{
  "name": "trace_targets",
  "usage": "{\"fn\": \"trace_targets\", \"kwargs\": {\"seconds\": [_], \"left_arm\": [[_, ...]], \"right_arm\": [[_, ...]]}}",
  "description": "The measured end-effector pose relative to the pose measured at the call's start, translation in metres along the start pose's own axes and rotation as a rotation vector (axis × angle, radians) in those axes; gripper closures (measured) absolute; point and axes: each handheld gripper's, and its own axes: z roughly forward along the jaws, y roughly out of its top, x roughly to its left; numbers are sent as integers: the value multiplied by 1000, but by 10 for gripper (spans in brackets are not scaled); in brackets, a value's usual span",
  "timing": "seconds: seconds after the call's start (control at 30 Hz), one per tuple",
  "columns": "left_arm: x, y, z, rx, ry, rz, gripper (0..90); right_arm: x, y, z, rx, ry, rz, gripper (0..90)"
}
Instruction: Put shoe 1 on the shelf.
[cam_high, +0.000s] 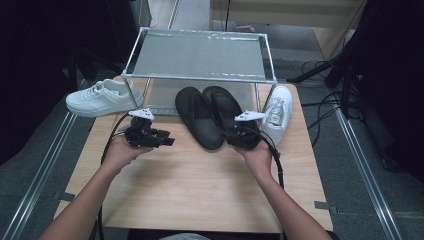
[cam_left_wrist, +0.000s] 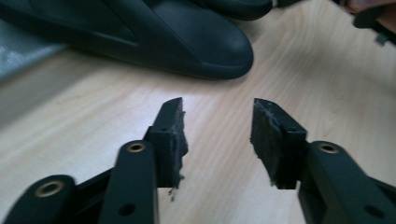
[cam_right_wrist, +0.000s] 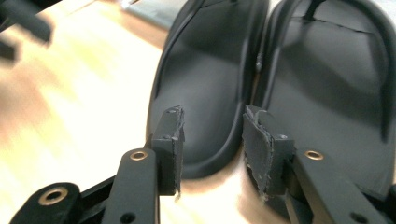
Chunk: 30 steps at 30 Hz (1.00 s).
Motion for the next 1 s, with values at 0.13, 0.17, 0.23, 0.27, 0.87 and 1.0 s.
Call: {"fn": "trace_targets", "kwargs": {"seconds": [0.13,0.17,0.23,0.27,0.87,1.0], "left_arm": [[9,17,0,-24,-25,-9,705],[10,21,-1,-23,-30,-8,721],[14,33,-2,-16,-33,10,745],[15,37,-3,-16,-23,24,774],[44,150,-38,-32,82,118,900],[54,167,-39,-22,122,120,900]], "right_arm": [[2,-17,-3,0,17,-9,634],[2,-20,-4,-1,21,-3,647],[2,-24,-5,-2,45,14,673],[2,-26,-5,6,51,14,685],[6,-39,11,48,63,-12,900],[4,-42,15,63,63,-9,900]]}}
